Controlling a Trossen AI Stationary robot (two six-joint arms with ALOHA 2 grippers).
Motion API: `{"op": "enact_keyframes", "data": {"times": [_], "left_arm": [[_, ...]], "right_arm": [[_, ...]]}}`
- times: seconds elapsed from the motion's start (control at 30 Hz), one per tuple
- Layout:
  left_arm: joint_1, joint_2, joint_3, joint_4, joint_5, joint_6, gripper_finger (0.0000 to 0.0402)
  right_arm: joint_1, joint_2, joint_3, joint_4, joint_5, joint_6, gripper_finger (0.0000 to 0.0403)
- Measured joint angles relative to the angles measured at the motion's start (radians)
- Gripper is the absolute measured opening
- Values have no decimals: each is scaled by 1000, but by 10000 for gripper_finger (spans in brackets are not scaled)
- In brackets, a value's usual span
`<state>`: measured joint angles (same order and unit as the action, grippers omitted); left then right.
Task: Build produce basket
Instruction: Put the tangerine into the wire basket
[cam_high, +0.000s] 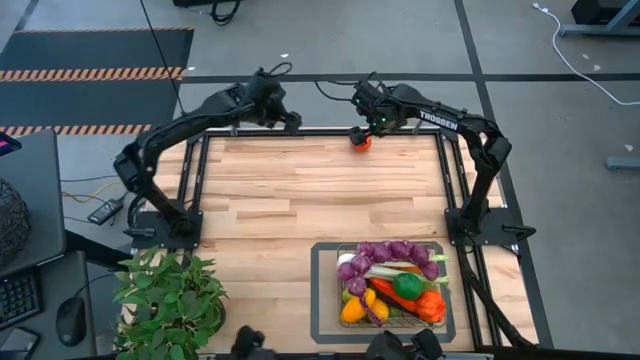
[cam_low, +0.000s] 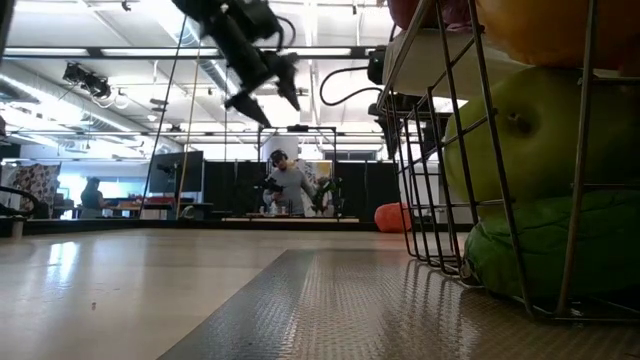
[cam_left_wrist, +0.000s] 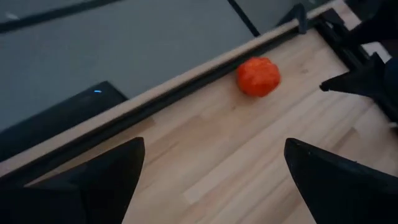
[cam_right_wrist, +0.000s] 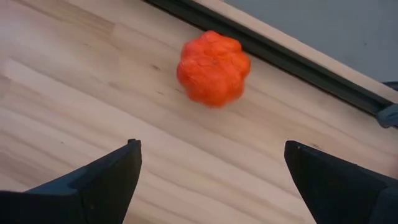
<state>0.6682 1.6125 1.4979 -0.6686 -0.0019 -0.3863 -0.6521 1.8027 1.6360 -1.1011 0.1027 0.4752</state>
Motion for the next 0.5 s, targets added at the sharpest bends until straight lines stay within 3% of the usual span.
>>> {"op": "enact_keyframes", "data": {"times": [0.2,0.33,0.5], "left_arm": [[-20,139,0,184,111,-23,394],[-38,205,0,322,150,-27,394],[-46,275,0,502,199,-121,394]], "right_arm": [[-1,-1,-40,1,5,-12,390],[-5,-1,-95,43,-46,-2,385],[-5,-1,-119,8,-78,-35,384]]}}
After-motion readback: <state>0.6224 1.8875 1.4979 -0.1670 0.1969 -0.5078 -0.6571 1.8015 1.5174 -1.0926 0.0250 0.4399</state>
